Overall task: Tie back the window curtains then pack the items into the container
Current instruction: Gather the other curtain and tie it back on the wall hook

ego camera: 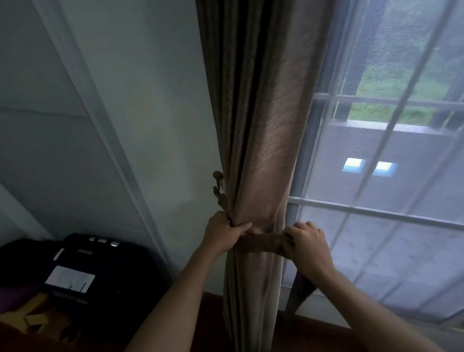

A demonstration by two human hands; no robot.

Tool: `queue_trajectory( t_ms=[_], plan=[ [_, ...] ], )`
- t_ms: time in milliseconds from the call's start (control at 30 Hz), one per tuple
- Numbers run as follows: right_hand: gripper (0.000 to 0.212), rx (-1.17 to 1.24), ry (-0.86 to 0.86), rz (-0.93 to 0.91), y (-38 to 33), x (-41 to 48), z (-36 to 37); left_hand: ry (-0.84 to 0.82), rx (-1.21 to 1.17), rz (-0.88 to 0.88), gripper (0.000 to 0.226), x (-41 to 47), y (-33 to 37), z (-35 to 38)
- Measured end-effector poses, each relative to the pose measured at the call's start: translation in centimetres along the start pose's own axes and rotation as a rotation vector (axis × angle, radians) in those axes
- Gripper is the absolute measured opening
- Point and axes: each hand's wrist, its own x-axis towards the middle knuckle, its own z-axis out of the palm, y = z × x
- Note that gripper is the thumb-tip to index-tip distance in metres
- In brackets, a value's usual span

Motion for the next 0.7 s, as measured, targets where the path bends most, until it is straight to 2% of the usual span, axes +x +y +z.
queue_trajectory(
  t_ms=[100,233,300,367,433,467,500,600,700],
  plan=[
    [0.012,-0.054,0.133,0.066,-0.7,1.8,-0.6,0.029,-0.005,0.004,0.043,-0.2,0.1,0.2],
    [0.024,0.336,0.062,0.383,-3.3,2.9,0.2,0.069,-0.006,0.001,0.044,-0.8,0.0,-0.3],
    [0.026,0.536,0.105,0.492,-4.4,2.8,0.7,0.067,-0.025,-0.004,0.043,-1.0,-0.2,-0.6],
    [0.02,0.63,0.162,0.497,-5.5,2.3,1.3,0.066,-0.037,-0.007,0.043,-1.3,-0.4,-0.7],
    [0.015,0.73,0.201,0.433,-6.7,1.4,2.0,0.076,-0.03,-0.009,0.043,-1.4,-0.6,-0.9],
    [0.005,0.779,0.205,0.385,-7.2,0.7,2.3,0.081,-0.033,-0.015,0.043,-1.4,-0.7,-0.9],
    [0.014,0.805,0.189,0.347,-7.6,0.1,2.7,0.086,-0.038,-0.022,0.045,-1.5,-0.7,-1.0],
    [0.063,0.758,0.026,0.264,-7.8,-0.9,4.9,0.079,-0.04,-0.038,0.049,-1.4,-1.1,-1.3],
    [0.083,0.77,0.004,0.226,-8.1,-0.2,5.7,0.053,-0.052,-0.04,0.05,-1.1,-1.5,-1.6]
  ],
)
